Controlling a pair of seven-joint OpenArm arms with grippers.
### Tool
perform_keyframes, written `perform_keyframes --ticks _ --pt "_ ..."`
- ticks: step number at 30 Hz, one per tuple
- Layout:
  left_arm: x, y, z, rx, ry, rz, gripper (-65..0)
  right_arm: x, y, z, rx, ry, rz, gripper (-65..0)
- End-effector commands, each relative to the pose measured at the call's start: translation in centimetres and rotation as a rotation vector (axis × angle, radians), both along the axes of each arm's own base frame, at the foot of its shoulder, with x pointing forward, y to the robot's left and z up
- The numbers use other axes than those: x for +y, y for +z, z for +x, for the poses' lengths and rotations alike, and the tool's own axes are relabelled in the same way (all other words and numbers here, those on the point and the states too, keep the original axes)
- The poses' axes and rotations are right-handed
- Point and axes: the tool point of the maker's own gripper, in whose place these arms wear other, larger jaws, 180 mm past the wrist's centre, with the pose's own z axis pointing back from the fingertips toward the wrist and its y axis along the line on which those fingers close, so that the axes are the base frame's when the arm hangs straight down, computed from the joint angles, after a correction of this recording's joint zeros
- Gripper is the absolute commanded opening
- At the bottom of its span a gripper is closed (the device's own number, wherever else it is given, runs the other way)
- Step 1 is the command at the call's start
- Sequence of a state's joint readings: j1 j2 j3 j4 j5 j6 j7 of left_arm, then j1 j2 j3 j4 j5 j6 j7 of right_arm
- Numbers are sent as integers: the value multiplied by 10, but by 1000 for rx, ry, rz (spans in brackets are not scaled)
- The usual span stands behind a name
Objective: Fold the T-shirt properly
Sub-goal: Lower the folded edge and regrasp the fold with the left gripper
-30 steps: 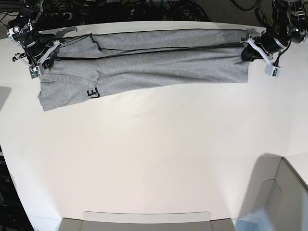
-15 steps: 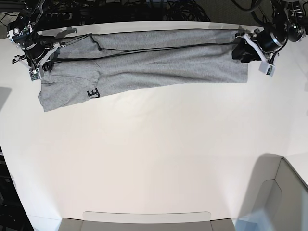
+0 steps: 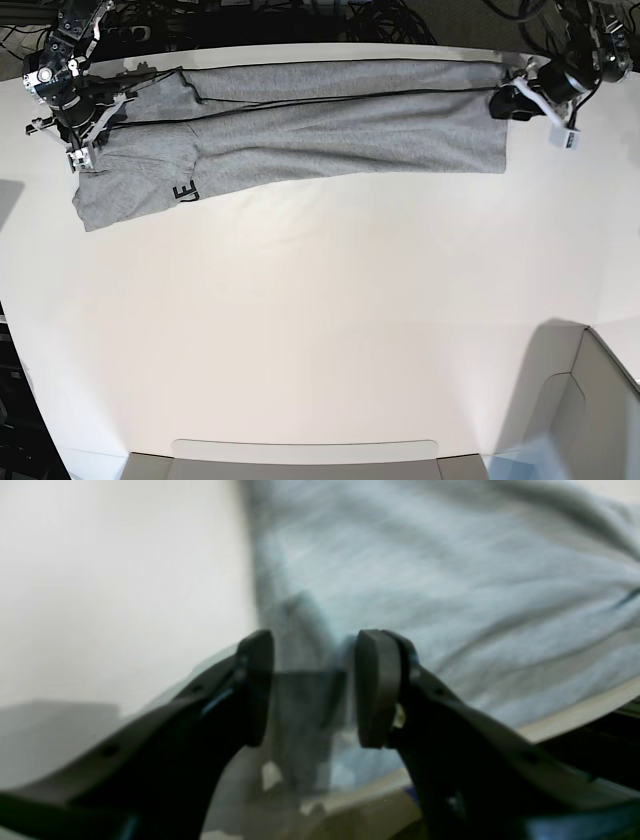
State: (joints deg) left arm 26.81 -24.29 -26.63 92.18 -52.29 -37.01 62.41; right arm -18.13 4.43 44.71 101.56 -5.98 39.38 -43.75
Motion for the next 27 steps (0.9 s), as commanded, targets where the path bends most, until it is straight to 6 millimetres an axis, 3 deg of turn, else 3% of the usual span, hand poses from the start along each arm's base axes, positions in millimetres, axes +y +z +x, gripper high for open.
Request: perform_keyframes --ticks 1,11,16,20,22,27 --pt "6 11 8 -42 -3 13 -361 -2 9 6 -29 18 -10 -650" --pt "4 11 8 -48 -20 9 -316 4 10 13 -38 38 -7 -650" --pt "-26 1 4 -25 -117 -32 -316 4 10 13 -39 38 -7 -650" --pt "-36 -18 2 23 -121 -79 -317 9 10 15 -39 51 -3 -650" --pt "-30 -30 5 50 -84 -98 -317 11 9 16 -38 59 -1 -650" --pt "-16 -58 -11 150 -44 -80 -317 11 9 15 -37 57 -1 -650"
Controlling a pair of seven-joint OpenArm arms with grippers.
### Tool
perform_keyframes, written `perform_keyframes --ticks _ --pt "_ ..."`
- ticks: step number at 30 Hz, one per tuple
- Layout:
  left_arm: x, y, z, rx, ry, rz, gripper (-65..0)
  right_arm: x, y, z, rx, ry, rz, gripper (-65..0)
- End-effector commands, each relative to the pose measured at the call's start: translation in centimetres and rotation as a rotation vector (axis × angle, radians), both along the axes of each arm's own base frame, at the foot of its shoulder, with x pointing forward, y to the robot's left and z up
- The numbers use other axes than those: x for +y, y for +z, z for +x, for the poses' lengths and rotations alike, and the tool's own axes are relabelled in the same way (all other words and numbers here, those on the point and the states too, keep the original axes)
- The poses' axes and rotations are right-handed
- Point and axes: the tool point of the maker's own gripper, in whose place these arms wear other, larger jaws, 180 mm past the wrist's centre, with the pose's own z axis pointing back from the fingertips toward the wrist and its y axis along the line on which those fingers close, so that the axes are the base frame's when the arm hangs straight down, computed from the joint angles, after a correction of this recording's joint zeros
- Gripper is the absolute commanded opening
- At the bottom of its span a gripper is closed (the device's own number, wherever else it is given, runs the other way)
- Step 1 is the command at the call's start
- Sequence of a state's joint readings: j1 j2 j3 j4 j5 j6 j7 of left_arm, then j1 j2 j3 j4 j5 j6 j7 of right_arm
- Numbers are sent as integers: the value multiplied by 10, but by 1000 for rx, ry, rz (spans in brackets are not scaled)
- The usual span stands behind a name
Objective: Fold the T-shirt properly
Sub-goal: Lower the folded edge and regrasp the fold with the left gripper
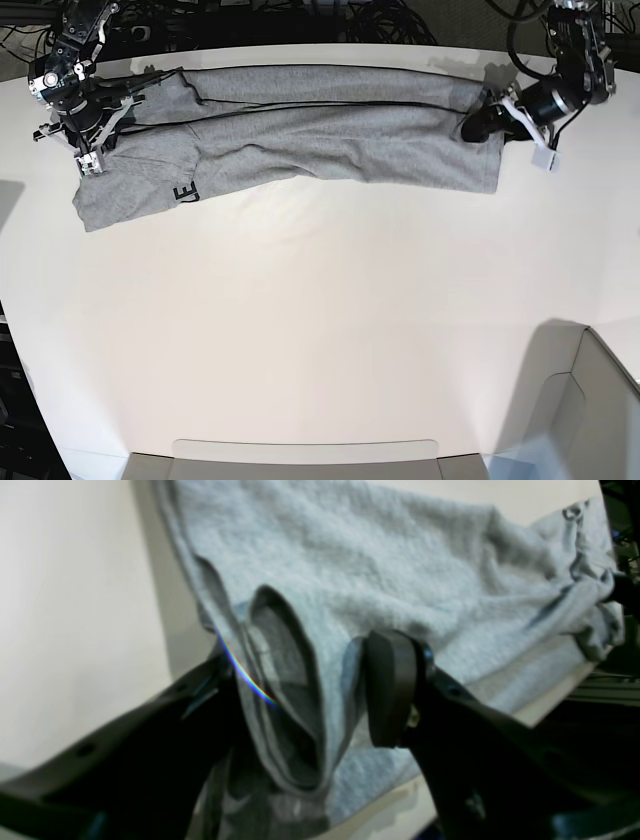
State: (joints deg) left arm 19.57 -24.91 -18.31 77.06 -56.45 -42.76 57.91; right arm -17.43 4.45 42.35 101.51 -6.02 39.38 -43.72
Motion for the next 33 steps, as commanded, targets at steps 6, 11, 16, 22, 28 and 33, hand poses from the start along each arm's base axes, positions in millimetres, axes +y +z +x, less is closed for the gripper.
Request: perform_keyframes --ticks 6,11,16,22,28,33 --pt "16 -29 -36 177 -67 151 -319 -2 12 11 -42 18 -12 -650" --pt "-27 -40 -41 171 -170 97 -412 -2 13 11 -45 18 -12 -650" --pt "-28 -52 -53 219 -157 75 -650 -2 14 12 -49 19 -14 -650" --pt "6 -58 -36 224 -30 86 -650 -8 22 20 -83 -7 -12 -650" --pt "70 -34 -26 193 161 134 -650 -3 43 34 -174 -48 1 -650" --pt "87 14 9 63 131 230 -650 15 57 42 -219 -10 3 -555"
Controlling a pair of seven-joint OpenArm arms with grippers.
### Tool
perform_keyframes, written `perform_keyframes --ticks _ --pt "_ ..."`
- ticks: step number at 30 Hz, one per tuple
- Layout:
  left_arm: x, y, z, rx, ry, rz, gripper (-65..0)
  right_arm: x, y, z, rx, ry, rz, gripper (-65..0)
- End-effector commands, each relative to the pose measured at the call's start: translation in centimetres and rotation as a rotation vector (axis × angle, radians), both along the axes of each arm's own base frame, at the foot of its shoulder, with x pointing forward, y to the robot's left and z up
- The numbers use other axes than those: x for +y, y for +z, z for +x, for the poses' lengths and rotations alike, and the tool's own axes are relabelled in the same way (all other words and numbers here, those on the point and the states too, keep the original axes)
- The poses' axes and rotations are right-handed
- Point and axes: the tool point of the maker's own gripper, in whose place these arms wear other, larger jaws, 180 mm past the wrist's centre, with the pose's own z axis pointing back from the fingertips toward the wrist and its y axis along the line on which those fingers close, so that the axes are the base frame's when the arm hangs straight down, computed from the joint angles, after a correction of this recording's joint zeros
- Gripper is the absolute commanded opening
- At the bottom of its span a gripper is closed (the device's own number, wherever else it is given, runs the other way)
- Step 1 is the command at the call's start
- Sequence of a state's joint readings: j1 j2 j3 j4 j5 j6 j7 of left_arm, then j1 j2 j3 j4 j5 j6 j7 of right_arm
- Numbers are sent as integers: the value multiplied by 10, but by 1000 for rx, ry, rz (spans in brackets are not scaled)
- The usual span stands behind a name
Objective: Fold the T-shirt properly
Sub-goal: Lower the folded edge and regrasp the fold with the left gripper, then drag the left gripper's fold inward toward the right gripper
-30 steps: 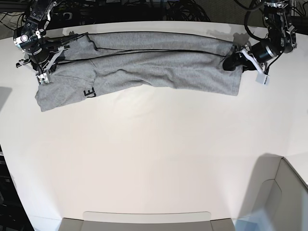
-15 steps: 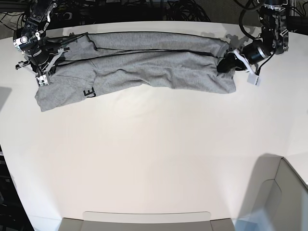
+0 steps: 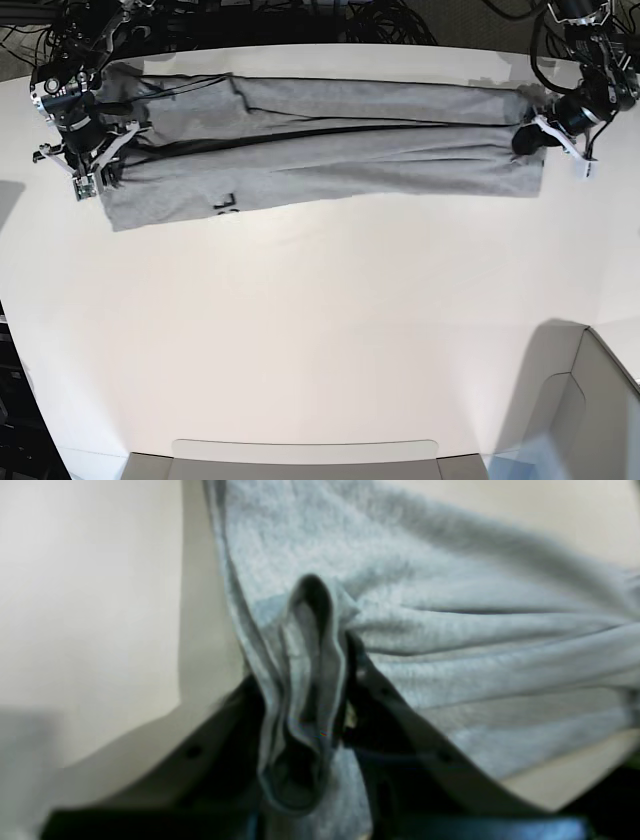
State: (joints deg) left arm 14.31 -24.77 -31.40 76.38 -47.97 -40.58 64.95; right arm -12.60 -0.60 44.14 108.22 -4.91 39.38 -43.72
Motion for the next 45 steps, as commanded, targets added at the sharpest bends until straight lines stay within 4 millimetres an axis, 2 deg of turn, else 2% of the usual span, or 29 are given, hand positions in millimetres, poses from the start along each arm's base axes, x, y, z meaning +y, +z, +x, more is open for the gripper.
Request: perform_keyframes --ticks 1,3,6,9,13,17,19,23,30,36,39,45 --pt "8 9 -1 16 -27 59 -650 -2 10 5 -28 16 -24 -529" --pt "7 24 5 -8 -60 95 -650 -1 10 5 -31 13 -19 -482" --pt "5 36 4 -21 -53 113 -650 2 15 8 -53 5 -10 -433" --pt "-2 51 8 -36 -11 124 -650 4 13 7 -50 2 -1 -415" --pt "-30 82 14 -93 45 127 -650 4 13 8 -52 2 0 -415" --pt "-54 100 17 -120 99 85 -650 6 14 9 -53 8 1 -415" --pt "-65 99 17 -125 121 52 -650 6 14 9 -53 8 1 -415" --pt "-101 91 21 -103 48 -11 -650 6 14 9 -53 8 1 -415" --pt "-184 85 25 -15 10 -206 -650 7 15 13 -60 10 1 -415" --pt "-246 94 35 12 -42 -337 -650 5 16 13 -60 7 -2 -415" --pt "-263 99 41 13 -57 -366 -650 6 15 13 -60 7 -1 -415" --pt "-277 93 40 49 -51 -393 -650 4 15 12 -59 2 -3 -415"
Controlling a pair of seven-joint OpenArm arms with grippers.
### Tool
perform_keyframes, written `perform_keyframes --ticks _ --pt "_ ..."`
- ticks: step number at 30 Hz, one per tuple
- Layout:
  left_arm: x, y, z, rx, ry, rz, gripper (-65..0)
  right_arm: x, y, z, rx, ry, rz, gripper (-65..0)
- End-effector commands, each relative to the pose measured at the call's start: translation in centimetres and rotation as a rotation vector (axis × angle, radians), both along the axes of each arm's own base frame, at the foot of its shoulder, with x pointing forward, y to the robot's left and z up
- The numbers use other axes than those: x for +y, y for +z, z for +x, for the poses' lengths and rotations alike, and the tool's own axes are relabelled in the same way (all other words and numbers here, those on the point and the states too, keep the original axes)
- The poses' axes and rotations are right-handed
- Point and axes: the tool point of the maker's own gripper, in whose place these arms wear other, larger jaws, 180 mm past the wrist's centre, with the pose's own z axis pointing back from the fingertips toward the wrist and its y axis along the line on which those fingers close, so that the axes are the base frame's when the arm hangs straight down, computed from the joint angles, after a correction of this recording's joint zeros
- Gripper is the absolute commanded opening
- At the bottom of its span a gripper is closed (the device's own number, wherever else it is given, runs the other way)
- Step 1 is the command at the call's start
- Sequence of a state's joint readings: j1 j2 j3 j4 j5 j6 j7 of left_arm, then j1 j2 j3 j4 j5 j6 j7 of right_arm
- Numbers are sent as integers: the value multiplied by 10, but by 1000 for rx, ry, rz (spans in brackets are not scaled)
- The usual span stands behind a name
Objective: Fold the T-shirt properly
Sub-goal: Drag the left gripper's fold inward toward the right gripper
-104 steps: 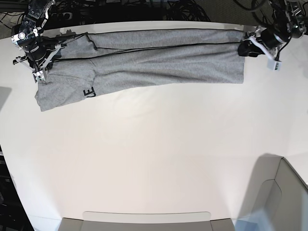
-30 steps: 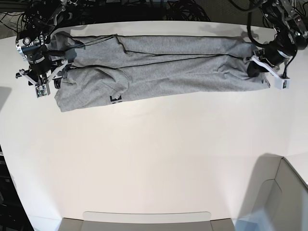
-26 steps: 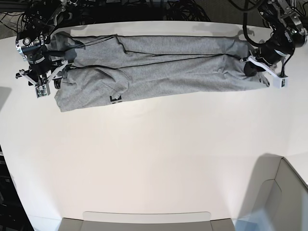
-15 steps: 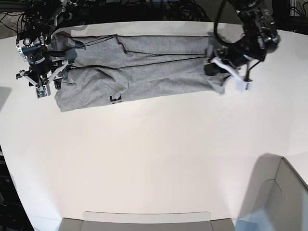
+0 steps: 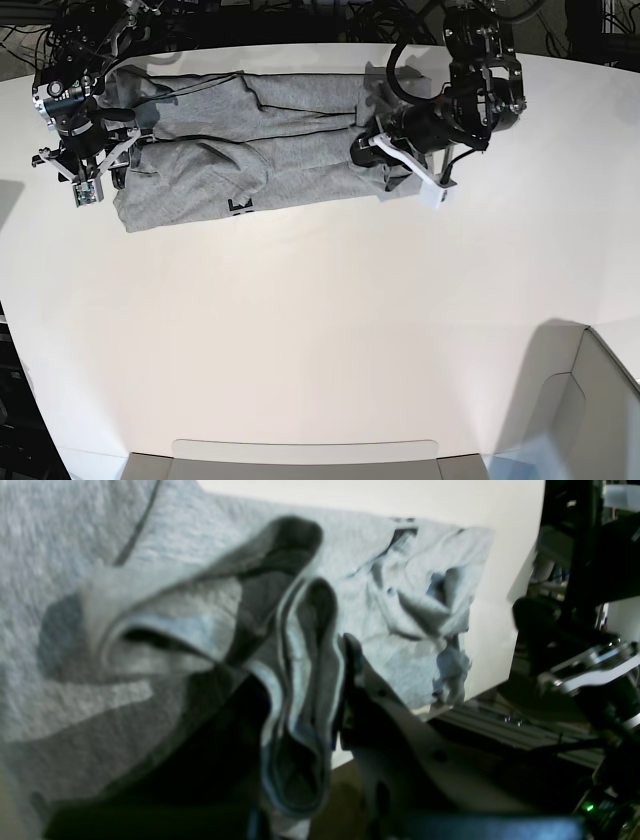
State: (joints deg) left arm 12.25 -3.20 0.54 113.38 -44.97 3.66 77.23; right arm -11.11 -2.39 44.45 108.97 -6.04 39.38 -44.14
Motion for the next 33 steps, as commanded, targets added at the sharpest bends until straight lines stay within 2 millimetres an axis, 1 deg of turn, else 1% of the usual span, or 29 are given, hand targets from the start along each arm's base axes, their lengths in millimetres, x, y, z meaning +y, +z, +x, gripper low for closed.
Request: perform_keyframes --ticks 1,8,12,14,15,16,19,22,28,30,31,33 --pt "-4 8 3 -17 -3 -26 -650 0 11 6 -41 18 -9 -415" --pt "-4 9 6 -35 9 -24 -650 0 11 6 -41 18 -9 -415" --pt "-4 9 4 -33 10 -26 -478 0 11 6 -41 18 -9 -415" --pt "-5 9 3 -29 7 -30 -433 0 11 6 -41 18 -9 -415" --pt "-5 9 3 -29 6 -32 -432 0 11 6 -41 18 -9 -415" --pt "-6 9 3 -29 4 -32 -432 0 11 6 -41 18 -9 -415" --pt "-16 10 -1 -27 -29 -40 -433 0 11 6 -41 18 -9 -415" --pt "-19 10 -2 -28 -38 -44 -452 0 11 6 -41 18 -10 -415" --pt "-15 10 0 -31 -27 -38 -549 -2 11 6 -41 17 -14 -415" --pt "-14 6 -5 -18 -21 -33 -578 -1 11 6 -42 18 -10 -415" --pt "-11 5 -6 -11 -12 -31 -589 -1 11 6 -42 18 -10 -415" --pt "2 2 -4 -6 28 -16 -611 -1 11 6 -41 18 -10 -415"
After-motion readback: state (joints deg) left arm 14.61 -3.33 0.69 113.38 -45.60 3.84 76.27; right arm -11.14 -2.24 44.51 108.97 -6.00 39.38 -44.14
